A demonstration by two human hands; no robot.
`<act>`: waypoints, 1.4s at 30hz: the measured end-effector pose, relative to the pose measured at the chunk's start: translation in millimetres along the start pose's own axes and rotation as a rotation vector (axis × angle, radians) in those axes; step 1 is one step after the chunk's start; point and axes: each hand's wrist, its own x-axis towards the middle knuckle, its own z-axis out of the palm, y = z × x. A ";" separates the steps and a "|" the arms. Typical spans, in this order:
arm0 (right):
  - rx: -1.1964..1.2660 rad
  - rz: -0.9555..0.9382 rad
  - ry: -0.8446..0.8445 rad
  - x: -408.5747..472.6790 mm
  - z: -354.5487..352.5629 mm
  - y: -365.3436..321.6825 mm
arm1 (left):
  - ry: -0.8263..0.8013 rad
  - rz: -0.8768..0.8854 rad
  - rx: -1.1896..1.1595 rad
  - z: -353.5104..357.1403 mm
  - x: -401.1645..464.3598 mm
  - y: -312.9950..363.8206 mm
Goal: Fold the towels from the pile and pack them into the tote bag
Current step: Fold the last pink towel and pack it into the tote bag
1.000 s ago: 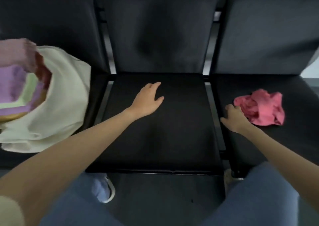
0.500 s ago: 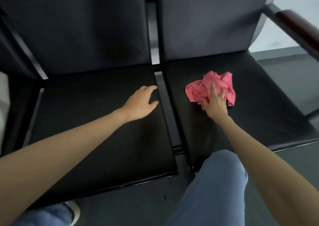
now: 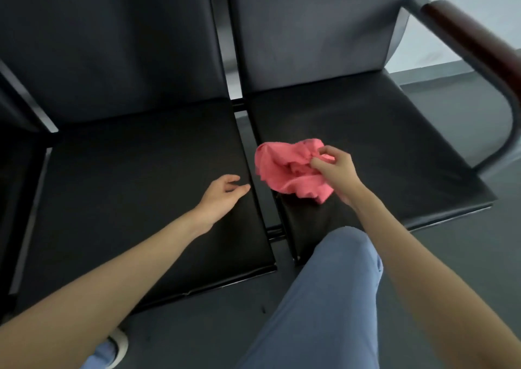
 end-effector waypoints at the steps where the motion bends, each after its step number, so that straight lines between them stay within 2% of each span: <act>1: 0.114 0.015 -0.052 -13.1 3.3 -6.9 | -0.025 -0.049 -0.108 2.1 -4.8 1.0; 4: 0.359 0.048 -0.242 -50.7 19.2 -29.5 | -0.109 -0.179 -0.454 -0.8 -23.6 8.8; 8: 0.466 0.061 -0.399 -86.2 47.4 -62.5 | -0.176 -0.145 -0.685 -29.9 -52.4 16.4; 13: 0.531 0.020 -0.487 -118.4 89.7 -110.1 | -0.151 0.020 -0.610 -84.5 -101.5 14.7; 20: 0.724 0.000 -0.606 -145.0 143.0 -179.3 | -0.045 0.198 -0.252 -143.2 -150.6 5.3; 23: 0.686 0.002 -0.503 -149.3 157.1 -192.2 | 0.146 0.244 -0.206 -169.8 -157.2 8.1; 27: 0.510 0.000 -0.200 -139.8 165.4 -190.5 | 0.433 0.330 -0.249 -209.9 -159.8 12.8; 30: 0.429 -0.006 -0.013 -136.0 173.9 -181.3 | 0.581 0.451 -0.091 -229.1 -160.5 14.9; 33: 0.409 0.170 0.105 -131.6 185.3 -153.9 | 0.610 0.515 0.009 -235.1 -164.2 10.4; 36: 0.547 0.433 0.215 -135.4 192.3 -117.1 | 0.551 0.537 0.105 -231.5 -171.7 -10.5; 38: 0.595 0.536 0.268 -151.2 195.6 -93.6 | 0.518 0.569 0.209 -228.4 -178.8 -31.1; 42: 0.371 0.525 0.230 -188.0 202.0 -53.9 | 0.422 0.591 0.569 -230.8 -192.3 -78.5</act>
